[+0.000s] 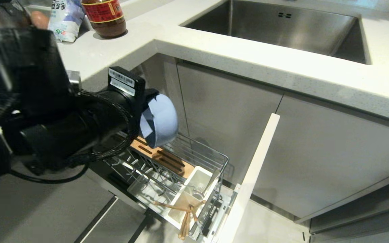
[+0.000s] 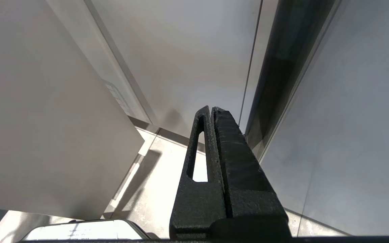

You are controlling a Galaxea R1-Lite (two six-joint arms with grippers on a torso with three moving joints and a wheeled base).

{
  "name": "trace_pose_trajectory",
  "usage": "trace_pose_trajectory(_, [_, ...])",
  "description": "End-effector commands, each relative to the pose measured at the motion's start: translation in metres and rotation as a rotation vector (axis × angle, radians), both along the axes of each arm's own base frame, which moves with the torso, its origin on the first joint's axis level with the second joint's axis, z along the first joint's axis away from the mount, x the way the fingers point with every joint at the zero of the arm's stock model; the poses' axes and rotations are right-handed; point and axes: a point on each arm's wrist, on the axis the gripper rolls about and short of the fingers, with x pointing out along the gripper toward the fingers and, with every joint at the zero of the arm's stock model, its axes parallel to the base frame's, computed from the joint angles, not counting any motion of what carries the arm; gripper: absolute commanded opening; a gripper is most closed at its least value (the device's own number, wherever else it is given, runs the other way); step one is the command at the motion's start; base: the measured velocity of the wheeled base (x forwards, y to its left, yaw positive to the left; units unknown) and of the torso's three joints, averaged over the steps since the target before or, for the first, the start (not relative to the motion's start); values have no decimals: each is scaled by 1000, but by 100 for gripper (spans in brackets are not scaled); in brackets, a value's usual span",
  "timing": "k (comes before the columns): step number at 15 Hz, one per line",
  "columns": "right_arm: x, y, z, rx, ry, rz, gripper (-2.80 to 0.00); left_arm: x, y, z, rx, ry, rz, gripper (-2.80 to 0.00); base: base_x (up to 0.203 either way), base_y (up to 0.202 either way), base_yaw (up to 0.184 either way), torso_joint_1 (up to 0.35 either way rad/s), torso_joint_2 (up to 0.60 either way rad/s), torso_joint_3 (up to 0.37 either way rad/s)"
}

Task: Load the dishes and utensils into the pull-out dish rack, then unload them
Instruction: Pick up the bowl and place it in the cupboard

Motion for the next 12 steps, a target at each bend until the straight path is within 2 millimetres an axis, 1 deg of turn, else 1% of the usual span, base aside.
trace_pose_trajectory(1, [0,0,0,0,-5,0,-280,23,-14,-34,8,52,25,-280,0,0,0,0,0,0])
trace_pose_trajectory(4, [0,0,0,0,-5,0,-280,41,-24,-67,8,58,49,-280,0,0,0,0,0,0])
trace_pose_trajectory(6, [0,0,0,0,-5,0,-280,54,-27,-83,4,53,76,-280,0,0,0,0,0,0])
trace_pose_trajectory(8, [0,0,0,0,-5,0,-280,67,-27,-91,-19,30,102,-280,0,0,0,0,0,0])
trace_pose_trajectory(12, [0,0,0,0,-5,0,-280,81,-31,-100,-79,-41,115,-280,0,0,0,0,0,0])
